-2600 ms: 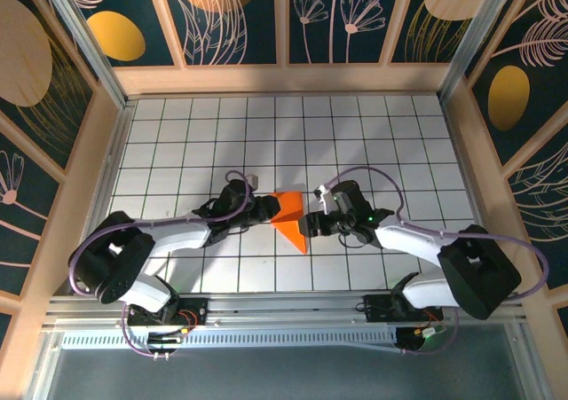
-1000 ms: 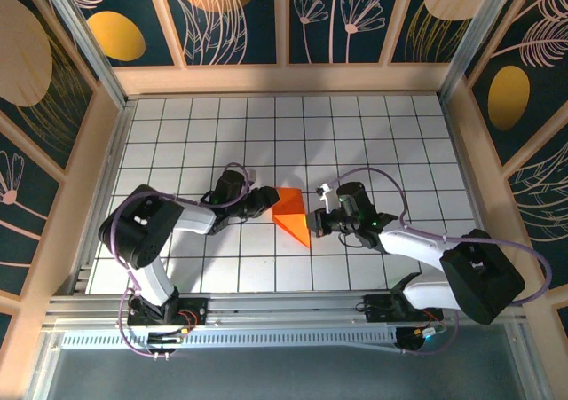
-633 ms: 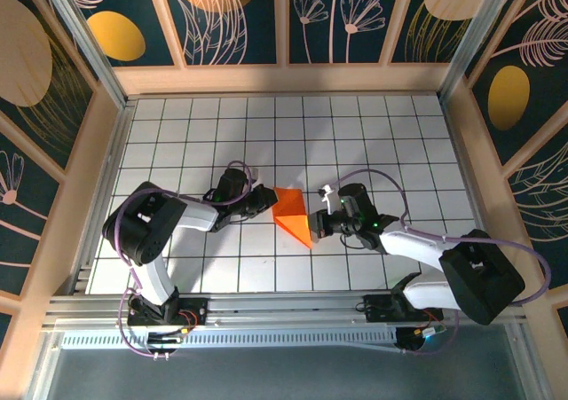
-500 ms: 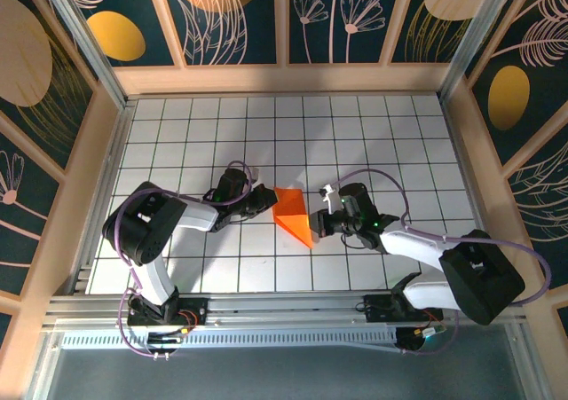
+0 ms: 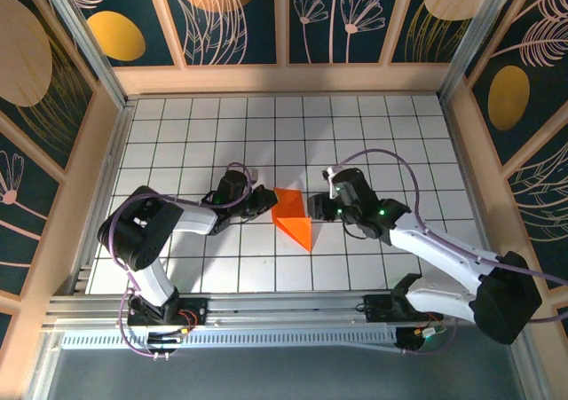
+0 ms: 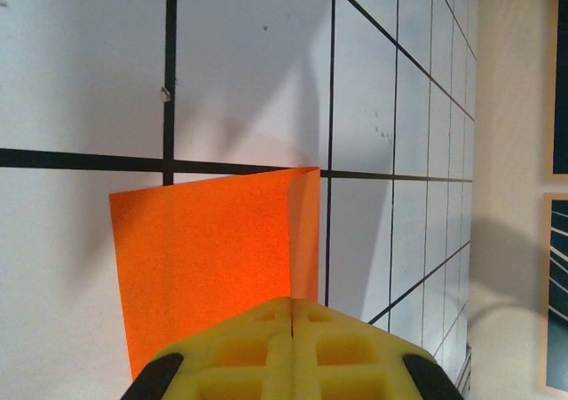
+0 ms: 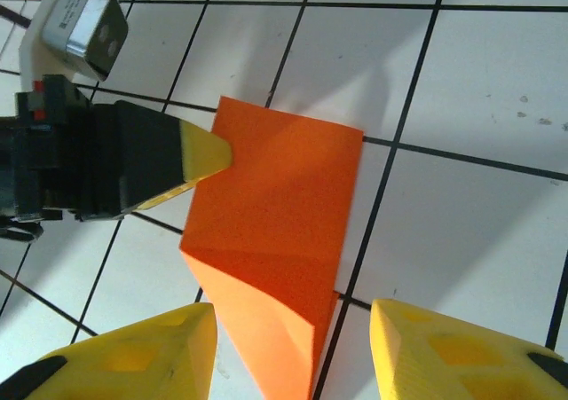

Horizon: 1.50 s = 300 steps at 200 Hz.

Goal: Fold a paper plane with a square sheet of paper (fold left side to right side)

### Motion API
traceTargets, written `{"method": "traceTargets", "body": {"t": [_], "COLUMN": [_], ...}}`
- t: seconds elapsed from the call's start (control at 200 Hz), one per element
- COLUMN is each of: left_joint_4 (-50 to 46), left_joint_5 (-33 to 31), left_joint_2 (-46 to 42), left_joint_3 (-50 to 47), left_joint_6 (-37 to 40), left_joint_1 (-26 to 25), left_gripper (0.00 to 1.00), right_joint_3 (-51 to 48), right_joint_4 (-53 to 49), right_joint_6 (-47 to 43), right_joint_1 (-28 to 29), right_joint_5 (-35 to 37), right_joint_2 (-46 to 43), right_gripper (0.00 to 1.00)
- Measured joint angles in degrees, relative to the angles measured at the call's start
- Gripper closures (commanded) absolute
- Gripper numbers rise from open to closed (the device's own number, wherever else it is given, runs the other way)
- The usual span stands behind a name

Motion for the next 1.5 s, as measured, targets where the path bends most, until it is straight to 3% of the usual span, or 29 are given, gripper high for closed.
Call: {"method": "traceTargets", "body": {"t": [0.26, 0.465, 0.726, 1.131, 1.501], "left_joint_4": [-2.36, -3.39, -3.93, -4.52, -4.55], "left_joint_5": [-1.20, -2.05, -2.10, -2.10, -2.10], "left_joint_2": [-1.95, -2.01, -2.01, -2.01, -2.01], "left_joint_3": [0.44, 0.48, 0.52, 1.07, 1.14], "left_joint_6": [-0.22, -0.24, -0.22, -0.22, -0.22], "left_joint_1": [-1.18, -1.60, -1.60, -1.60, -1.60], "left_gripper": [1.00, 1.00, 1.00, 1.00, 1.00], "right_joint_3": [8.37, 15.37, 16.98, 16.98, 16.98], "right_joint_4": [-12.46, -18.21, -19.80, -20.06, -19.93], "right_joint_6": [9.51, 13.94, 15.43, 16.22, 16.26], "right_joint_1": [18.32, 26.03, 28.33, 28.52, 29.11], "right_joint_5": [15.63, 23.80, 29.75, 34.53, 35.54], "right_joint_2": [11.54, 26.03, 33.88, 37.16, 38.95], "right_gripper": [0.45, 0.44, 0.47, 0.58, 0.76]}}
